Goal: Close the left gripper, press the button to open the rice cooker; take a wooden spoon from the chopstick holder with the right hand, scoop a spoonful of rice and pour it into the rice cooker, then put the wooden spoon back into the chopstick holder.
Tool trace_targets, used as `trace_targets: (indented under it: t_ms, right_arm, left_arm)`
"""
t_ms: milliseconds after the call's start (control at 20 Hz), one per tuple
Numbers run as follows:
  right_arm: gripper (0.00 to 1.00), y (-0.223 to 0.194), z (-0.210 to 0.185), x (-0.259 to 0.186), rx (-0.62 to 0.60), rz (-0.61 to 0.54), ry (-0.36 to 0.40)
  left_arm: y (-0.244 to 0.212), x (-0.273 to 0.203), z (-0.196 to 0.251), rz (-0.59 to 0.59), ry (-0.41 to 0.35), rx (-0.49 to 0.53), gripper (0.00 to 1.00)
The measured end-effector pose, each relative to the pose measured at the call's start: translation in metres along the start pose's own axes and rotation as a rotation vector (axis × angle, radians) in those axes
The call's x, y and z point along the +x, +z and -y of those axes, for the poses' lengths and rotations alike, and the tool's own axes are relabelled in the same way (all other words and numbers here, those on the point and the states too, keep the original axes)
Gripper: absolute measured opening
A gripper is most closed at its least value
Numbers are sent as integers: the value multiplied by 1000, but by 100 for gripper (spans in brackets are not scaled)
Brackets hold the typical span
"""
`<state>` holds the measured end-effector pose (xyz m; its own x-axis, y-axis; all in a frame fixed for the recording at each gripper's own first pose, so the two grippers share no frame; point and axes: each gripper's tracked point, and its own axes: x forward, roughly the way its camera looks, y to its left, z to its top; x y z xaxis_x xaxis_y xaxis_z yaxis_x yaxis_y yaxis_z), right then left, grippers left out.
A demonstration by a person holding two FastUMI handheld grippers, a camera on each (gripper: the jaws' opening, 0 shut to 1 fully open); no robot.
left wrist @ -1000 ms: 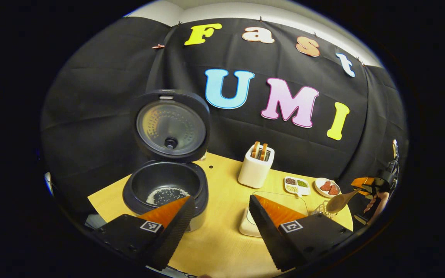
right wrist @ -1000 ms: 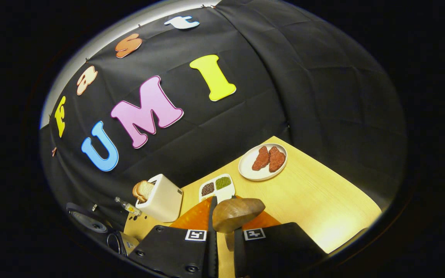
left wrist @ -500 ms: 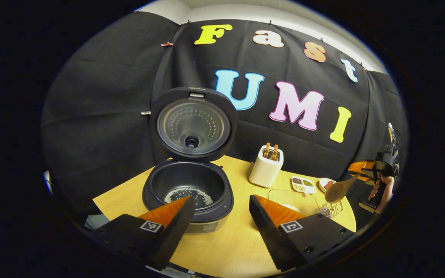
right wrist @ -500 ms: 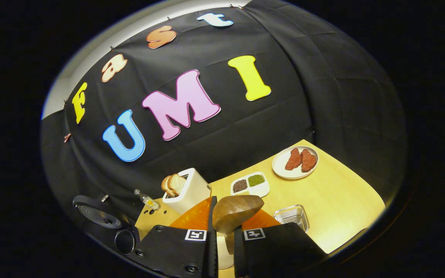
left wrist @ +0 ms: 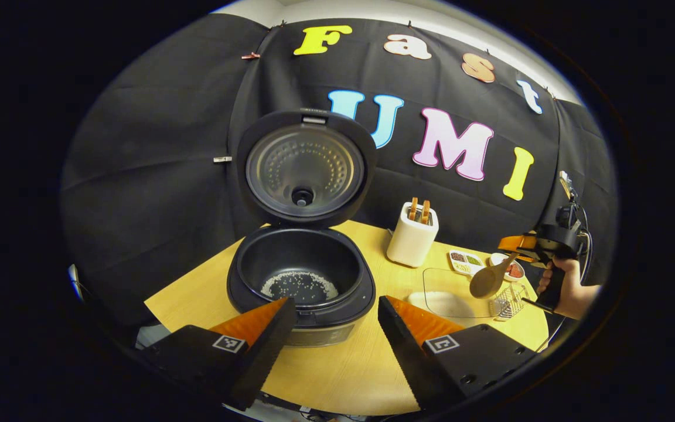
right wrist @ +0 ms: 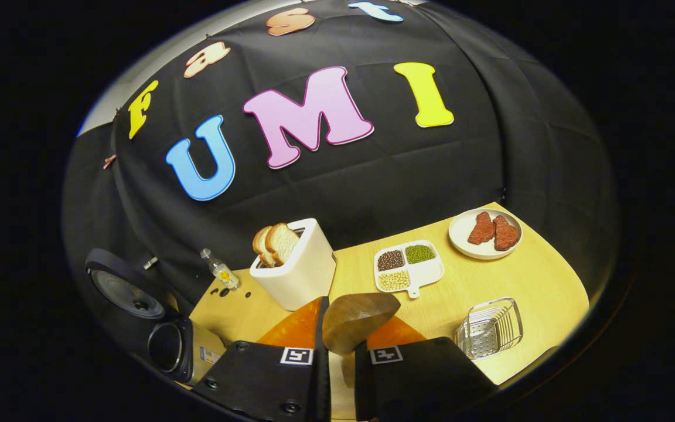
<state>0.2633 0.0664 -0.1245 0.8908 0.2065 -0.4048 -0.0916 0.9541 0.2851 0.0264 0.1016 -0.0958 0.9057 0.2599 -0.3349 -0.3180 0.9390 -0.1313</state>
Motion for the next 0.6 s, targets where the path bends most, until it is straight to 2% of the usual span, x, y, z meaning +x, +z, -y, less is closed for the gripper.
trace_targets:
  t_ms: [200, 350, 500, 550, 600]
  right_arm:
    - [20, -36, 8, 15, -17, -52, -30]
    - [21, -48, -3, 17, -9, -58, -30]
    - [21, -65, -30, 18, -10, -95, 13]
    - [16, -71, -39, 18, -3, -110, 28]
    - [21, -76, -47, 19, 1, -119, 37]
  left_arm:
    - [-5, 10, 4, -13, -9, 0, 95]
    - [-2, 17, 9, -4, -34, -3, 96]
    - [-6, 23, 9, -8, -51, 6, 95]
    - [-5, 24, 9, -8, -53, 7, 95]
    - [-4, 23, 7, -3, -56, 3, 95]
